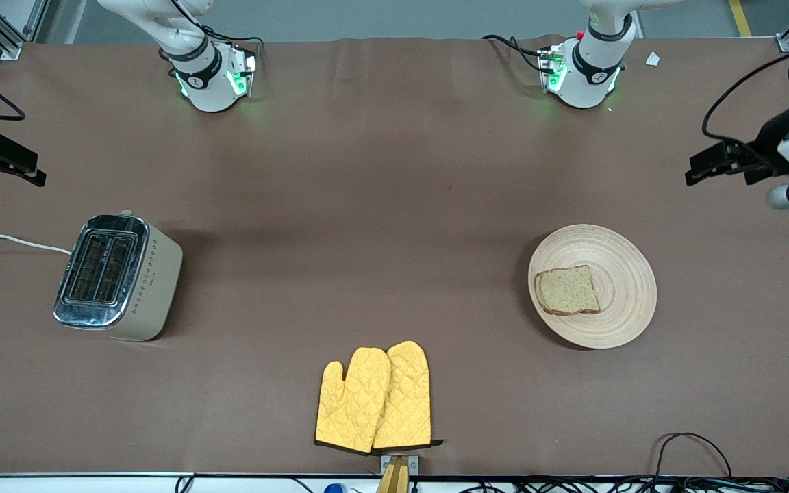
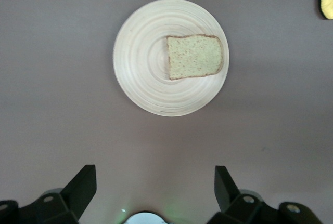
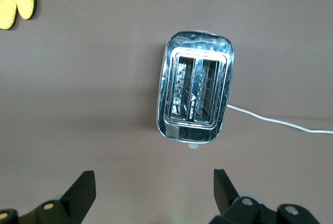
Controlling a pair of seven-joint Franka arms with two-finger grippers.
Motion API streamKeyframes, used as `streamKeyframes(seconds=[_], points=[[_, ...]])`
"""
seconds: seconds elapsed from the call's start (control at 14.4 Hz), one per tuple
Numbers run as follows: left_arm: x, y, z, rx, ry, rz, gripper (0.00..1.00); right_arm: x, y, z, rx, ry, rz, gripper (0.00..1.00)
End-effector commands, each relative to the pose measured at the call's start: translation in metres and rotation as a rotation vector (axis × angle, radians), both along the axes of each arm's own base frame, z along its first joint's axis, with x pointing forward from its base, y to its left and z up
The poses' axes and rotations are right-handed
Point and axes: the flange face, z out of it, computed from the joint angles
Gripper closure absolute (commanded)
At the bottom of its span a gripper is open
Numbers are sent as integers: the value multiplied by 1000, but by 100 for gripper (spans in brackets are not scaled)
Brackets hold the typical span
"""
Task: Move plate and put bread in toaster
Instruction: 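Lower the left gripper toward the rim of the wooden plate, then grip the wooden plate rim with the left gripper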
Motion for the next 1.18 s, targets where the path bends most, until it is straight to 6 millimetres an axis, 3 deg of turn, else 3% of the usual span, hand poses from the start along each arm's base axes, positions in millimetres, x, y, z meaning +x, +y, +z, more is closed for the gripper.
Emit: streamKeyframes(seconds=[0.0,0.07,0.35,0.42,0.76,1.11], points=[[27,52,-32,-106,32,94,0,2,-1,-10,-11,12,-27,0],[36,79,-47,-128,25,136,0,2,0,-7,-13,6,-26,0],[59,137,-115,-255,33,166,0,5,-1,-1,1,-35,-28,0],[64,142,-131,-297,33,156,0,5,-1,0,1,-36,-28,0],[74,203,-222,-438,2,116,0,5,-3,-1,1,-35,-31,0],[81,210,-276,-510,-24,46,0,3,-19,1,2,-36,-49,0]])
